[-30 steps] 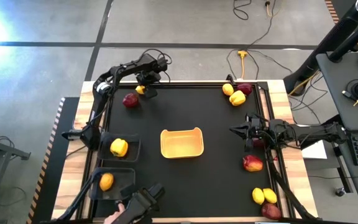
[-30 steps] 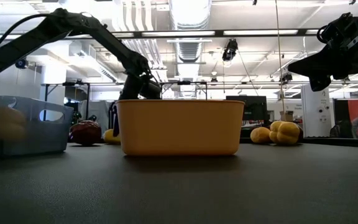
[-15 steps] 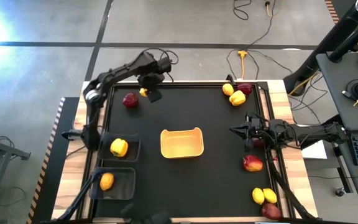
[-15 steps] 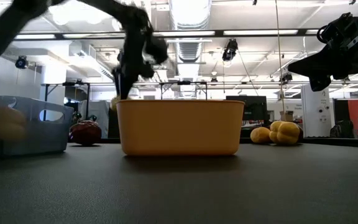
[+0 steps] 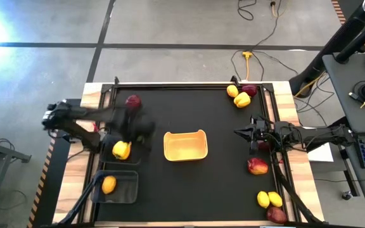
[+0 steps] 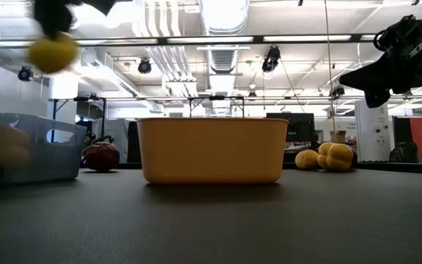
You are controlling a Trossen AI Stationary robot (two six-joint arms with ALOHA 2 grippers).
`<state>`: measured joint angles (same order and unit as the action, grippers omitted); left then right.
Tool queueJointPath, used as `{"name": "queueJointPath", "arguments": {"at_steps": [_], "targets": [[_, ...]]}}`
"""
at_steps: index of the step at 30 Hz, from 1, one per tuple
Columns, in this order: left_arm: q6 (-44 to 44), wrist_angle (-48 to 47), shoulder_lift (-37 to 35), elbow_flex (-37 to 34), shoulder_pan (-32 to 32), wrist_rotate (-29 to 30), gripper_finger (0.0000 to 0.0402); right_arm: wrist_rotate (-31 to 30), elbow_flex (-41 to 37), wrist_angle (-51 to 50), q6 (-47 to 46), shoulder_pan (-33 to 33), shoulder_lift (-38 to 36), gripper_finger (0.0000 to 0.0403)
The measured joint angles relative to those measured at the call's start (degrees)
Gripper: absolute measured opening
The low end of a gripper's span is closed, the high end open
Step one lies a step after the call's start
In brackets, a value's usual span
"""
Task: Sort produce into baskets
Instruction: Put the yellow lemon into the bottom black transparent bin
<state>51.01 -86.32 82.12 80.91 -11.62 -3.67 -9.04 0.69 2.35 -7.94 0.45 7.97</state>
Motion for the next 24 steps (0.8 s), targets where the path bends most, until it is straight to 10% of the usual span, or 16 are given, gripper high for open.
{"name": "queueJointPath", "arguments": {"at_steps": [10,24], "targets": [[38.43,13.7,0.56,-9.57,-29.19,-3.48,0.0148,0.01,0.01,0.0,0.01,0.01,0.0,0.0009],[41.08,16.96,6.69,-20.92,-30.47,-8.99,0.0153,0.01,0.01,0.0,0.0,0.01,0.0,0.0009]]}}
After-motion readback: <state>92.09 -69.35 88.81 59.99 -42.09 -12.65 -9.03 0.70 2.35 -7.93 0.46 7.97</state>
